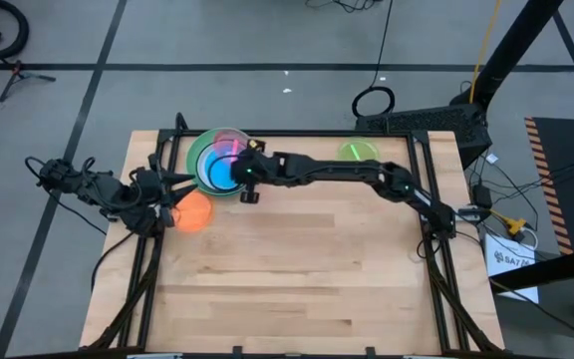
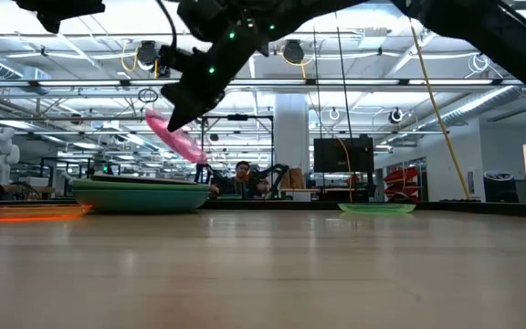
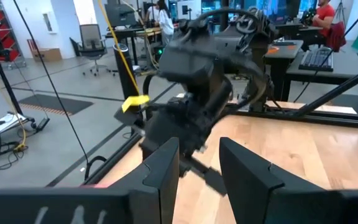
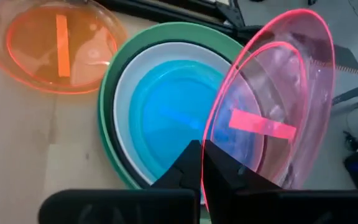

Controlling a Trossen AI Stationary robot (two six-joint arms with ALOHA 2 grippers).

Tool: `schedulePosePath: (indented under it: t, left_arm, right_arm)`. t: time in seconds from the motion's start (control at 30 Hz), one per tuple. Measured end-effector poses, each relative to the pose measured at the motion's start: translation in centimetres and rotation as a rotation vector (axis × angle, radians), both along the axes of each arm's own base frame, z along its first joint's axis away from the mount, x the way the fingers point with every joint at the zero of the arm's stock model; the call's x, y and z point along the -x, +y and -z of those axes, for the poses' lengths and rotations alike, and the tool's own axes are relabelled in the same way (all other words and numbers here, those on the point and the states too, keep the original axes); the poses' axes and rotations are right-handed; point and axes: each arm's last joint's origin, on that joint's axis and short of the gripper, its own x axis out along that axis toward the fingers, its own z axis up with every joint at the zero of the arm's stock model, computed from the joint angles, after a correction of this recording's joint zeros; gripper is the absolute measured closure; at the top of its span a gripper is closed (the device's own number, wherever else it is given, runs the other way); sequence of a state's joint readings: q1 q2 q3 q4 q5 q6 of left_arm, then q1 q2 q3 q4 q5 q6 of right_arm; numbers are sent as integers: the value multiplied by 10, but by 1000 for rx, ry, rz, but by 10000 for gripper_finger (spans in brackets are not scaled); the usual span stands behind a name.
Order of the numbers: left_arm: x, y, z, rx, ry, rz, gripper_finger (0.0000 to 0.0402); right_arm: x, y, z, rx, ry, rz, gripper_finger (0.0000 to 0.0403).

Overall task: Stack plastic plates
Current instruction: Stack the small pink plate on top of the small blue plate

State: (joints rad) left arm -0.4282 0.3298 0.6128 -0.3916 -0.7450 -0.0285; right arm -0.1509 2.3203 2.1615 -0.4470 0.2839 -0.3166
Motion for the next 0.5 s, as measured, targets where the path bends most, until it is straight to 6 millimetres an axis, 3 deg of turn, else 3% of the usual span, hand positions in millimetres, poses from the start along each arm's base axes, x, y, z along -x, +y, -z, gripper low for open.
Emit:
schedulePosePath:
  t: [0.27, 0.5]
  left_arm:
    - [0, 0, 1, 13, 4, 4, 279]
    - [0, 0, 1, 12, 1, 5, 279]
  right_arm:
    - [-7, -1, 23, 72, 76, -72, 397]
    - [-11, 0, 31, 76, 79, -109, 374]
